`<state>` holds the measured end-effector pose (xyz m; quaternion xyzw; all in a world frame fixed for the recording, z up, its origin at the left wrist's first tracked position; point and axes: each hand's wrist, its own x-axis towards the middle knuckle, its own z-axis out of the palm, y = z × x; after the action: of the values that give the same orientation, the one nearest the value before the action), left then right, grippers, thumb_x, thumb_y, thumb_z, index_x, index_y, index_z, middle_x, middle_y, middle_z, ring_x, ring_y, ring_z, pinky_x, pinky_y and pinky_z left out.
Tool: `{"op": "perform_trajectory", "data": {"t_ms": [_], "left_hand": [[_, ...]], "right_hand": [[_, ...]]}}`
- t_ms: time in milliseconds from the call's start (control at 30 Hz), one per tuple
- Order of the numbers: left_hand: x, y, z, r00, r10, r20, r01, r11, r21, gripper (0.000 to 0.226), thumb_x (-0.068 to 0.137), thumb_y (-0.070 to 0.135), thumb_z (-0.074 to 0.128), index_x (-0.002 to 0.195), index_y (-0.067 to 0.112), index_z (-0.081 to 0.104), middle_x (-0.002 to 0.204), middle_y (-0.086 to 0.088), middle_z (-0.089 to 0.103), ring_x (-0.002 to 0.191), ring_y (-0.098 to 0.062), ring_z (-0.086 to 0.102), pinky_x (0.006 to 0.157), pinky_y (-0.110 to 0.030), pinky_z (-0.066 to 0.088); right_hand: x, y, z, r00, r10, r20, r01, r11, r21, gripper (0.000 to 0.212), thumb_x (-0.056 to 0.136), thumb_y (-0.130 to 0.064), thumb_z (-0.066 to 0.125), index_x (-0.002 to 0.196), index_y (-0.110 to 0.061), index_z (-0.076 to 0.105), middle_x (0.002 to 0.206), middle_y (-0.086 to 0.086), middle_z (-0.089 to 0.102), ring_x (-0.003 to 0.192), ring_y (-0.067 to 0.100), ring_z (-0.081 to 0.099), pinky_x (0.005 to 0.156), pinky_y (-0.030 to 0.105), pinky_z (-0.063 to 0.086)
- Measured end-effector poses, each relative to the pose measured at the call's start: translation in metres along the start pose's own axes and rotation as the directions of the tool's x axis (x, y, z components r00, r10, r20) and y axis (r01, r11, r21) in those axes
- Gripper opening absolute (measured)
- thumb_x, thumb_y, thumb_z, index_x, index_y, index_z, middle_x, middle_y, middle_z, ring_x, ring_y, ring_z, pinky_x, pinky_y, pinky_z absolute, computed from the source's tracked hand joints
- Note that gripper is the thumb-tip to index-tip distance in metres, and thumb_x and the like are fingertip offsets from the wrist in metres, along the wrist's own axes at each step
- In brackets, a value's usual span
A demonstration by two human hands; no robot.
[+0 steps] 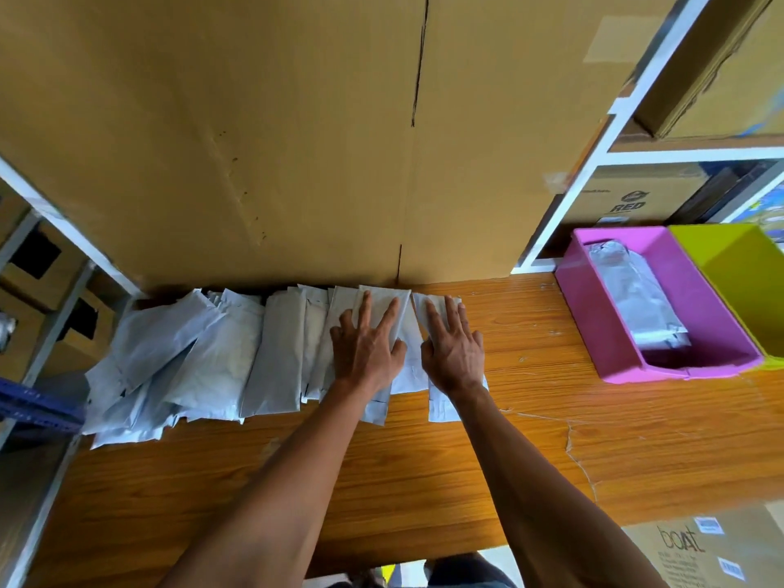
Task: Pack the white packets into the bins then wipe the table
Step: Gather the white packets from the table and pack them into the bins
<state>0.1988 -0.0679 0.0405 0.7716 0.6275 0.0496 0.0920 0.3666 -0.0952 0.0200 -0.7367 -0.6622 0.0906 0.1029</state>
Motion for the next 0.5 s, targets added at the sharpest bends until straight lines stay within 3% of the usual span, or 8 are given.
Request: {"op": "perform_trajectory", "data": {"t_ms": [167,500], "left_hand": [[0.006,0.03,-0.007,0.996,0.058,-0.061,-0.058,0.998,-0.013,0.076,0.101,0.058,0.047,0.166,0.048,0.01,0.177,-0.005,0.004,0.144,-0.037,0.03,0.108,-0.051,0.036],[0.011,0.138,-0.01,0.988,0.087,-0.125,-0.099,0.99,-0.097,0.074,0.098,0.056,0.043,0.166,0.046,0.015,0.177,-0.003,0.007,0.145,-0.035,0.029,0.111,-0.053,0.033]], "right_hand": [[-0.005,0.023,-0.033,0.997,0.03,-0.068,-0.031,1.0,-0.002,0.074,0.102,-0.03,0.046,0.168,-0.031,0.014,0.176,0.009,0.007,0.161,0.04,0.005,0.114,0.062,0.037],[-0.008,0.112,-0.096,0.983,0.04,-0.18,-0.051,0.997,-0.062,0.077,0.096,-0.032,0.052,0.166,-0.031,0.021,0.175,0.009,0.015,0.158,0.043,0.017,0.106,0.059,0.043]]}}
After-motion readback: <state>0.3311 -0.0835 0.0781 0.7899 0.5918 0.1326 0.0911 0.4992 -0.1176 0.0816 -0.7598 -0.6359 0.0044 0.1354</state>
